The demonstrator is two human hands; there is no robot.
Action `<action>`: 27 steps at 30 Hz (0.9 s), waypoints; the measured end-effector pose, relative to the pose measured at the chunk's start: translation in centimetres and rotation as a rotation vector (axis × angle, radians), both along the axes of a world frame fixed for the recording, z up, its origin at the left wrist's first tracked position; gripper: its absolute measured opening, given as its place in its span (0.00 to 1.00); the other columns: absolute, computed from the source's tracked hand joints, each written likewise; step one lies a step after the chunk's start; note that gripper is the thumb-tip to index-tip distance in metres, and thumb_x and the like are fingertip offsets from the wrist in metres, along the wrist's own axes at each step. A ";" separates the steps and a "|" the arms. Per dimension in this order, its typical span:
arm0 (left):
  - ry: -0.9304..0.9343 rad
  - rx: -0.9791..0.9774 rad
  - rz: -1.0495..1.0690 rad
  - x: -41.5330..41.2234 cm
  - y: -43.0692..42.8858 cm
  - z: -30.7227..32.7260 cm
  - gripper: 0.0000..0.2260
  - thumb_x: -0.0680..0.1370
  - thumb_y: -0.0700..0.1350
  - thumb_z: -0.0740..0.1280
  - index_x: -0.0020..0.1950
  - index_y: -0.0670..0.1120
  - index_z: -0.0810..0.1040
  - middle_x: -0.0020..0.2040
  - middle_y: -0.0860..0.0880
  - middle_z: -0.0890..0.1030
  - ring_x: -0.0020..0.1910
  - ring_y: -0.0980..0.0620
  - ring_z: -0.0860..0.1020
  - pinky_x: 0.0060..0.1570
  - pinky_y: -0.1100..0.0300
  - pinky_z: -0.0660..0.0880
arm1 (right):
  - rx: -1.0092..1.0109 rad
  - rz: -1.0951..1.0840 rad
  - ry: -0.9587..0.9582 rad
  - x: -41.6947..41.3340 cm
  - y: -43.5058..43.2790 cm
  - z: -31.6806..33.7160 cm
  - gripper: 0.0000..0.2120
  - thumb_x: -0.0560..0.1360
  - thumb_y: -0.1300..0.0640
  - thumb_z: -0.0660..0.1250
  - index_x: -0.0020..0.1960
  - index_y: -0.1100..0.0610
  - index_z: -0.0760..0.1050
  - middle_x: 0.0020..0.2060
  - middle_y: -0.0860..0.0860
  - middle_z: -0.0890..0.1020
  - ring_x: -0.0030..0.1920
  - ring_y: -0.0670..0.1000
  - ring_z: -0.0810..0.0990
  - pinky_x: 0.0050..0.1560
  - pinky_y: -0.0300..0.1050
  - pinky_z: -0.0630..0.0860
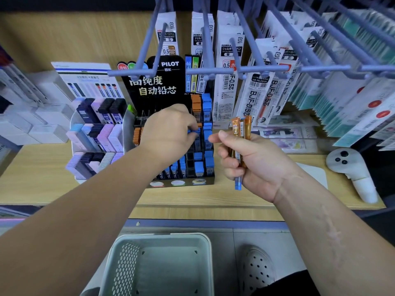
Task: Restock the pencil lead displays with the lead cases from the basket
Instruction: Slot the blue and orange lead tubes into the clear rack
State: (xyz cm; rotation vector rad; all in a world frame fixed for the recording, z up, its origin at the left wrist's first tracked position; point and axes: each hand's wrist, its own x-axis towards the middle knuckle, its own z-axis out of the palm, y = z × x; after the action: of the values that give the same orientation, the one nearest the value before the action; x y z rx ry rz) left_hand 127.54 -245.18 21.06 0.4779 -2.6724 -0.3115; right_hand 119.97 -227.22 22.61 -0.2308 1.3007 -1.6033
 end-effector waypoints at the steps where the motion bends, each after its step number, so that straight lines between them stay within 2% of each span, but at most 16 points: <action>1: 0.004 0.008 -0.002 -0.1 0.0 0.0 0.03 0.74 0.45 0.75 0.46 0.47 0.86 0.47 0.51 0.79 0.46 0.48 0.80 0.43 0.50 0.78 | 0.007 -0.021 -0.001 -0.1 0.0 0.0 0.09 0.80 0.56 0.67 0.52 0.61 0.81 0.32 0.50 0.73 0.27 0.45 0.65 0.25 0.35 0.58; 6: -0.011 0.027 -0.019 -0.3 0.0 -0.1 0.06 0.72 0.46 0.76 0.48 0.47 0.84 0.48 0.52 0.78 0.47 0.48 0.79 0.45 0.50 0.78 | 0.026 -0.067 -0.001 -0.1 0.1 0.0 0.09 0.80 0.56 0.67 0.52 0.62 0.81 0.31 0.50 0.73 0.26 0.44 0.65 0.25 0.35 0.57; 12: 0.039 -0.001 -0.023 0.0 -0.1 -0.5 0.05 0.73 0.45 0.76 0.46 0.46 0.85 0.48 0.51 0.79 0.47 0.48 0.80 0.44 0.51 0.78 | 0.040 -0.065 0.012 -0.1 0.0 0.0 0.09 0.80 0.56 0.67 0.52 0.62 0.81 0.31 0.50 0.73 0.26 0.44 0.65 0.25 0.35 0.58; 15: 0.069 0.006 -0.015 0.3 -0.1 -0.4 0.05 0.72 0.45 0.76 0.46 0.46 0.84 0.45 0.50 0.79 0.44 0.48 0.79 0.42 0.49 0.79 | 0.059 -0.046 0.035 -0.1 -0.1 -0.2 0.09 0.80 0.56 0.68 0.53 0.62 0.81 0.32 0.50 0.73 0.27 0.45 0.66 0.25 0.36 0.59; 17: 0.134 0.062 -0.016 0.9 0.1 0.0 0.04 0.73 0.44 0.75 0.46 0.47 0.84 0.41 0.52 0.79 0.40 0.54 0.77 0.39 0.52 0.77 | 0.067 -0.005 0.043 -0.1 0.0 -0.3 0.08 0.79 0.57 0.69 0.54 0.62 0.81 0.32 0.50 0.73 0.27 0.45 0.65 0.25 0.36 0.59; 19: 0.232 0.294 0.026 1.6 0.7 1.0 0.01 0.75 0.44 0.73 0.45 0.49 0.84 0.37 0.53 0.79 0.34 0.60 0.74 0.36 0.61 0.73 | 0.068 0.064 0.041 0.2 0.0 -0.2 0.08 0.79 0.58 0.69 0.55 0.62 0.80 0.31 0.50 0.73 0.27 0.45 0.65 0.25 0.35 0.59; 22: 0.285 0.791 0.066 2.7 2.4 2.4 0.05 0.78 0.45 0.70 0.43 0.49 0.84 0.36 0.51 0.82 0.29 0.62 0.73 0.31 0.69 0.69 | 0.063 0.182 0.055 0.7 -0.1 0.0 0.08 0.79 0.59 0.68 0.55 0.63 0.79 0.31 0.50 0.72 0.27 0.45 0.64 0.25 0.36 0.57; 25: 0.182 1.096 -0.027 3.7 4.1 2.9 0.06 0.77 0.42 0.71 0.42 0.47 0.84 0.34 0.47 0.80 0.27 0.59 0.74 0.29 0.69 0.69 | 0.050 0.268 0.064 1.5 -0.3 -0.2 0.10 0.79 0.60 0.68 0.57 0.64 0.75 0.31 0.51 0.72 0.26 0.44 0.64 0.26 0.36 0.56; 27: 0.150 1.199 -0.082 4.1 4.6 2.6 0.04 0.75 0.42 0.74 0.41 0.49 0.85 0.35 0.47 0.81 0.31 0.53 0.77 0.33 0.62 0.72 | 0.029 0.295 0.070 1.9 -0.5 -0.2 0.10 0.78 0.60 0.68 0.58 0.62 0.74 0.31 0.51 0.72 0.26 0.44 0.64 0.25 0.35 0.57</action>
State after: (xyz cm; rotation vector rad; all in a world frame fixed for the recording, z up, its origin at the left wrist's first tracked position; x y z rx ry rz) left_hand 131.61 -240.54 23.69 0.6106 -2.0777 -1.8884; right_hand 121.84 -227.67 22.38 -0.4430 1.2774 -1.3355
